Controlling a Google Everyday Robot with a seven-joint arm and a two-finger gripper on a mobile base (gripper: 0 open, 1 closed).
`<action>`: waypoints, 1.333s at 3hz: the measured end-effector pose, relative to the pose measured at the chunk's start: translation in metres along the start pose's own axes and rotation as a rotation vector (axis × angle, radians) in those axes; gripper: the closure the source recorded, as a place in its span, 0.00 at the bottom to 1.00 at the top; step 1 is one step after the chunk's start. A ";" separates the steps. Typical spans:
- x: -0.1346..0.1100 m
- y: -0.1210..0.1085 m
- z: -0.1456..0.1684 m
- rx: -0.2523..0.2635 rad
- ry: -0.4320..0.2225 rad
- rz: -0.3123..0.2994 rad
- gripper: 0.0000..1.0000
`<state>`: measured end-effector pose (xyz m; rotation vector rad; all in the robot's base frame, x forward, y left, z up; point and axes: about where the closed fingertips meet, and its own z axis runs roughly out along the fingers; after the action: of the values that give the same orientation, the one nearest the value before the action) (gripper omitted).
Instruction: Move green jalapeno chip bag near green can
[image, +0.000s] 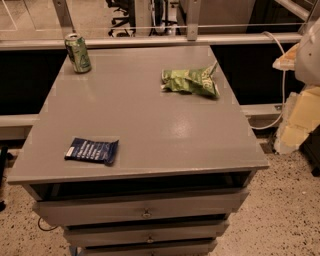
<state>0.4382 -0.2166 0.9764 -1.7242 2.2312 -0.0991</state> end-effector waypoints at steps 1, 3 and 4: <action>0.000 0.000 0.000 0.000 0.000 0.000 0.00; -0.008 -0.027 0.039 0.011 -0.053 -0.021 0.00; -0.025 -0.078 0.082 0.064 -0.120 -0.012 0.00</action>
Offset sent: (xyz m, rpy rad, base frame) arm 0.0165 0.0053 -0.0251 0.0367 0.0117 0.0282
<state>0.5405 -0.2024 0.9228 -1.6655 2.1092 -0.0673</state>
